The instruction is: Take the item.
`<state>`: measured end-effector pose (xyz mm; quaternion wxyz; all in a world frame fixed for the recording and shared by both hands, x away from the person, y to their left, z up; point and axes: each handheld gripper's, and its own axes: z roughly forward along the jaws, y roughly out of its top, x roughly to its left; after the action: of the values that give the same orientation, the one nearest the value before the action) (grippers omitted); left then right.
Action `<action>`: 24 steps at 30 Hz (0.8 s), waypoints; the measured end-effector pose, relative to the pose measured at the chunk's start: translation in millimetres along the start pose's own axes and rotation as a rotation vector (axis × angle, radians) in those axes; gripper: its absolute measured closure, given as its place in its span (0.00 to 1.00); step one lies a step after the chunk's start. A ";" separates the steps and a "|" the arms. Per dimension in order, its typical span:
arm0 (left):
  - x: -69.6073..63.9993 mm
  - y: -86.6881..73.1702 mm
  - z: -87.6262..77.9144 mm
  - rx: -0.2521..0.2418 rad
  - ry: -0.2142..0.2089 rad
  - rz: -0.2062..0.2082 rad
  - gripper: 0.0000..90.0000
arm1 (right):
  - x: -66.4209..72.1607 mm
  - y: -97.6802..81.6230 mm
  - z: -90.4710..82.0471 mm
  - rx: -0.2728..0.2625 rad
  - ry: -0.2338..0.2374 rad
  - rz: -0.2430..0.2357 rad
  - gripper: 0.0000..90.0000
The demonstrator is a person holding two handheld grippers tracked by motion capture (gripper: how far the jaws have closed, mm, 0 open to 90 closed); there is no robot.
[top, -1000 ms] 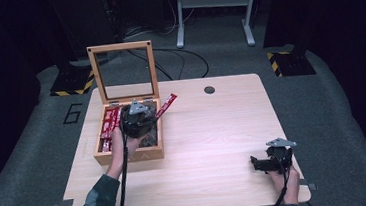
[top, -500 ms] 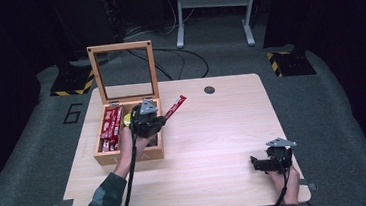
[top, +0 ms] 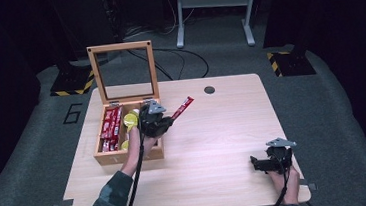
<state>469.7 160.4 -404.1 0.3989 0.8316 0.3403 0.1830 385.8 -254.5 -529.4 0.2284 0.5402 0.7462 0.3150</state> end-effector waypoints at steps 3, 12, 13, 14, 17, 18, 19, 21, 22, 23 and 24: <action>-2.6 1.0 3.3 -0.001 -0.007 -0.007 0.90 | 0.0 0.0 0.0 0.000 0.000 0.000 0.01; -11.2 5.1 13.7 -0.001 -0.021 0.005 0.90 | 0.0 0.0 0.1 0.000 0.000 0.000 0.01; -11.2 5.1 13.7 -0.001 -0.021 0.005 0.90 | 0.0 0.0 0.1 0.000 0.000 0.000 0.01; -12.5 5.4 14.9 0.003 -0.024 0.008 0.90 | 0.0 0.0 0.0 0.001 0.000 -0.001 0.01; -17.5 6.3 21.3 0.004 -0.036 0.008 0.90 | 0.1 0.0 0.0 0.001 0.000 -0.001 0.01; -18.9 6.5 22.8 0.005 -0.038 0.010 0.90 | 0.1 0.0 0.0 0.001 0.000 -0.001 0.01; -18.9 6.5 22.8 0.005 -0.038 0.010 0.90 | 0.1 0.0 0.0 0.001 0.000 -0.001 0.01; -22.2 7.0 25.7 0.007 -0.042 0.012 0.90 | 0.1 -0.1 0.0 0.001 0.000 -0.001 0.01; -25.3 7.5 28.5 0.007 -0.046 0.010 0.90 | 0.1 0.0 0.0 0.001 0.000 -0.001 0.01; -26.2 7.8 30.0 0.007 -0.049 0.012 0.90 | 0.1 0.0 0.0 0.001 0.000 -0.001 0.01; -26.2 7.8 30.0 0.007 -0.049 0.012 0.90 | 0.1 0.0 0.0 0.001 0.000 -0.001 0.01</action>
<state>471.9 122.1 -417.3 0.4033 0.8392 0.3261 0.1637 385.7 -254.4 -529.4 0.2286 0.5400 0.7465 0.3145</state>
